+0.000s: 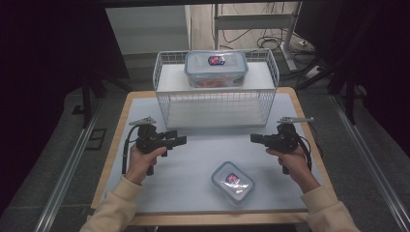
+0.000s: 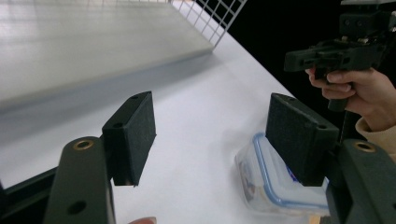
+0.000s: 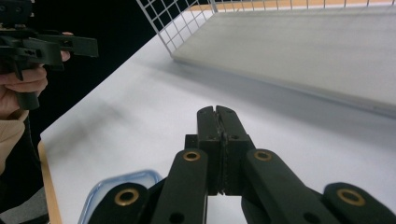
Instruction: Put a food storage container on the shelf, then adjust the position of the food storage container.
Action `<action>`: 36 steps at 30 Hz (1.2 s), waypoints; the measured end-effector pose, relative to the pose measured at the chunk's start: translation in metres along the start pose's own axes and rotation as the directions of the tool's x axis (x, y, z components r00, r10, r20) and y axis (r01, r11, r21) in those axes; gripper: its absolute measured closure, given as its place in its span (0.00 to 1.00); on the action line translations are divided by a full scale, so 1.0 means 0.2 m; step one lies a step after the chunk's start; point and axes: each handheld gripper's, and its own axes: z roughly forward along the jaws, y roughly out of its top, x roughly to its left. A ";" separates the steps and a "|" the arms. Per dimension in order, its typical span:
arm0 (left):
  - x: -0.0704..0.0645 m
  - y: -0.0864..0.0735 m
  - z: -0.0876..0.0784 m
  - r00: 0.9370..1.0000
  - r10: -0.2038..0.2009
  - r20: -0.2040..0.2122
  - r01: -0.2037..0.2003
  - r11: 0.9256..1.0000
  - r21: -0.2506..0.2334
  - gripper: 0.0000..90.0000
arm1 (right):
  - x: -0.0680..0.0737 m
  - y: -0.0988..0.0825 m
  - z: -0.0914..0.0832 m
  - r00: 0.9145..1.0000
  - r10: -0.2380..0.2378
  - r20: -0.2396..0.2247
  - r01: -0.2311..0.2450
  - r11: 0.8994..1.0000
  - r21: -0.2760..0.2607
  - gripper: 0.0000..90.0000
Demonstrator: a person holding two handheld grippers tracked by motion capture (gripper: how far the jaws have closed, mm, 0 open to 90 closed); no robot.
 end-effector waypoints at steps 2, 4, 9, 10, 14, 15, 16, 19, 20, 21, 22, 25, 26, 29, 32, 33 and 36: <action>0.00 -0.02 0.01 1.000 0.000 -0.001 0.000 1.000 0.009 0.37 | 0.00 -0.03 0.00 1.000 0.001 0.000 -0.001 1.000 0.002 0.99; 0.00 -0.03 0.02 1.000 -0.008 0.002 0.008 1.000 0.018 0.37 | -0.01 -0.05 0.00 1.000 0.005 -0.002 -0.005 1.000 0.006 0.99; 0.02 -0.07 0.02 0.999 -0.032 0.015 0.032 0.999 0.025 0.37 | -0.02 -0.09 0.01 1.000 0.012 0.000 -0.012 1.000 0.024 0.98; 0.01 -0.07 0.02 0.999 -0.035 0.012 0.035 0.999 0.029 0.37 | -0.02 -0.10 0.01 1.000 0.014 0.000 -0.014 1.000 0.027 0.98; 0.01 -0.09 0.02 1.000 -0.031 0.006 0.030 0.999 0.033 0.37 | -0.02 -0.11 0.00 1.000 0.015 0.000 -0.015 0.999 0.035 0.98; 0.01 -0.10 0.03 1.000 -0.029 0.004 0.029 0.999 0.036 0.37 | -0.02 -0.11 0.00 1.000 0.014 0.000 -0.014 0.999 0.038 0.98; 0.01 -0.10 0.03 1.000 -0.029 0.001 0.028 0.999 0.041 0.37 | -0.02 -0.11 0.00 1.000 0.015 -0.001 -0.014 0.999 0.036 0.98; 0.01 -0.12 0.03 1.000 -0.014 -0.010 0.014 0.999 0.052 0.37 | -0.01 -0.12 0.00 1.000 0.011 0.000 -0.011 0.999 0.036 0.98; 0.01 -0.12 0.03 1.000 -0.014 -0.012 0.015 0.998 0.055 0.37 | -0.01 -0.12 0.00 1.000 0.006 0.001 -0.007 0.999 0.036 0.98; 0.01 -0.13 0.03 1.000 -0.018 -0.013 0.018 0.998 0.057 0.37 | 0.00 -0.12 0.00 1.000 0.004 0.004 -0.004 0.999 0.035 0.98; 0.01 -0.14 0.03 1.000 -0.014 -0.015 0.014 0.998 0.061 0.37 | 0.00 -0.12 -0.01 1.000 0.001 0.006 -0.001 0.999 0.034 0.98; 0.01 -0.17 0.03 1.000 -0.012 -0.023 0.014 0.997 0.072 0.36 | 0.02 -0.13 -0.03 1.000 -0.008 0.009 0.008 1.000 0.030 0.98; 0.00 -0.17 0.03 1.000 -0.012 -0.024 0.014 0.997 0.075 0.36 | 0.03 -0.14 -0.04 1.000 -0.013 0.013 0.012 0.999 0.031 0.98; 0.00 -0.19 0.03 1.000 -0.011 -0.023 0.013 0.996 0.083 0.36 | 0.05 -0.15 -0.05 0.999 -0.027 0.022 0.026 0.999 0.035 0.98; 0.00 -0.21 0.04 1.000 -0.007 -0.020 0.009 0.996 0.094 0.36 | 0.07 -0.17 -0.06 0.999 -0.033 0.030 0.032 0.998 0.046 0.98; 0.00 -0.22 0.05 1.000 -0.004 -0.021 0.006 0.995 0.096 0.36 | 0.07 -0.18 -0.07 0.999 -0.034 0.033 0.033 0.998 0.049 0.98; -0.01 -0.24 0.06 1.000 0.009 -0.030 -0.006 0.994 0.110 0.36 | 0.08 -0.20 -0.08 0.999 -0.038 0.038 0.036 0.998 0.055 0.98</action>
